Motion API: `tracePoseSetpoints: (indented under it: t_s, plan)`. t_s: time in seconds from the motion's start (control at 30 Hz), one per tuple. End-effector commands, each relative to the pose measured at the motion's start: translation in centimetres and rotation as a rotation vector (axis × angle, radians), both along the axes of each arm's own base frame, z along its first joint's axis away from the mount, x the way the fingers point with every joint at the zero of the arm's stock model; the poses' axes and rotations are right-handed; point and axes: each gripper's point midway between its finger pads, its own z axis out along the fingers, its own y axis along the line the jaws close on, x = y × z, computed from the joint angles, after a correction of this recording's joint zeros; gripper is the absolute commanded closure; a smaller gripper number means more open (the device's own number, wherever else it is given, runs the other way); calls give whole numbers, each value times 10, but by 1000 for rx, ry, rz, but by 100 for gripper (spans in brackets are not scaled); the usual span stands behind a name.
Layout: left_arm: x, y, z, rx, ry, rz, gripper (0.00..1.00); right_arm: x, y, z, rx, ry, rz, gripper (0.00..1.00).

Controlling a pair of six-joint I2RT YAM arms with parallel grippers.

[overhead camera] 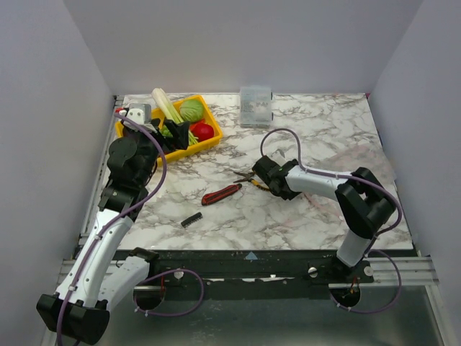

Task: Place the food in the zip-top bag and seal the zipper
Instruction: Pick up the zipper food storage bag at the center of the board.

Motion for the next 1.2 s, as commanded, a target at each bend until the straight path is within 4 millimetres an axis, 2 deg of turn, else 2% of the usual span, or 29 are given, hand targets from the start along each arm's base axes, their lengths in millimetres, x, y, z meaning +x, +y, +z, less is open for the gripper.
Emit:
tracePoseSetpoints:
  t_s: [0.0, 0.13, 0.2, 0.33, 0.53, 0.67, 0.8, 0.87, 0.97, 1.03, 1.17]
  plan:
    - [-9, -3, 13, -12, -33, -22, 1, 5, -16, -5, -68, -63, -57, 36]
    - [-9, -4, 12, -13, -32, -27, 1, 7, -28, -2, -106, -112, -97, 38]
    - [-9, -4, 11, -13, -28, -26, 1, 7, -30, -2, -104, -120, -104, 47]
    - [-7, -5, 9, -12, -23, -27, 1, 9, -34, 7, -113, -169, -121, 73]
    - [-7, -6, 7, -12, -18, -32, 1, 13, -34, 22, -95, -232, -128, 82]
    - [-7, -5, 8, -10, -21, -27, 1, 17, -32, 30, -66, -270, -129, 98]
    - [-7, -6, 8, -8, -21, -31, 1, 20, -28, 47, 27, -362, -166, 99]
    - [-7, -6, 6, -8, -16, -31, 1, 23, -21, 61, 142, -410, -176, 99]
    - [-5, -9, 3, -11, -6, -45, 1, 27, -1, 83, 365, -454, -151, 99]
    - [-5, -17, 1, -18, 2, -84, 1, 29, 13, 100, 492, -482, -119, 99]
    - [-9, -49, -6, -93, 60, -230, 1, 27, 20, 127, 607, -531, -112, 99]
